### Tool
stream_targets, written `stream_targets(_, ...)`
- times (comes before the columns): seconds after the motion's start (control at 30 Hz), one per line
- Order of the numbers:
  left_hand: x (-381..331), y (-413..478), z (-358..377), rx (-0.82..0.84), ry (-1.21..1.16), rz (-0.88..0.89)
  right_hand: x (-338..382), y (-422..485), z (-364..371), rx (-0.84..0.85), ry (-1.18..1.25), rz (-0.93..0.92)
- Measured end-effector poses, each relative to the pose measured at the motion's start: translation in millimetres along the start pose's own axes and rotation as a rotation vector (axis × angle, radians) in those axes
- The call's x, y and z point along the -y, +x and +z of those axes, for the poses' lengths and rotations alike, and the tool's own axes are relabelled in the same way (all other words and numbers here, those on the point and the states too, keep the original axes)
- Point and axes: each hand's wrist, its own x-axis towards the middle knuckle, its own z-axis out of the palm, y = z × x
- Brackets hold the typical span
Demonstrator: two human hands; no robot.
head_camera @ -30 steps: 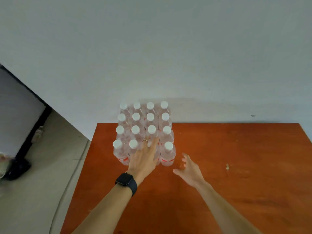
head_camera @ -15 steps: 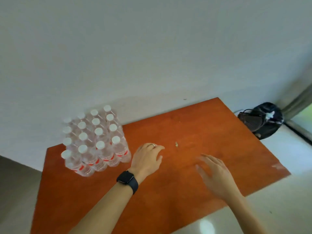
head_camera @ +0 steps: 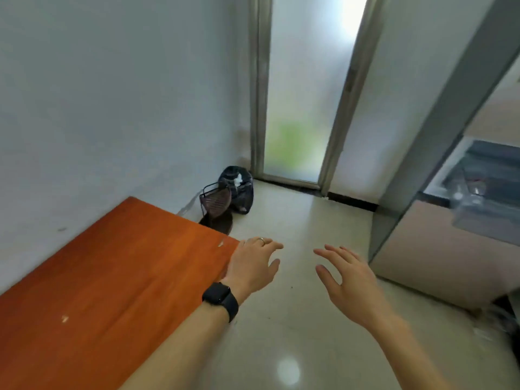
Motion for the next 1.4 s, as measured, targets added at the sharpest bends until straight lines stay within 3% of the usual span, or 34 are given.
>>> stream_targets(0.37,-270,180,37,0.031,-0.044,0.386,-233,-31,-149,-0.258,0.014,0.358)
stream_targets(0.83,-470,407,103,0.14,-0.122,0.561,-459,62,-247,-0.295,0.077,0.583)
stream_targets(1.13,-542,532,157,0.301,-0.229,0.447,-582,147,-301,-0.224,0.086,0.609)
stream_targets(1.4,-597,627,239,0.47,-0.502,0.04,-712,264,-297,-0.024,0.195,0.564)
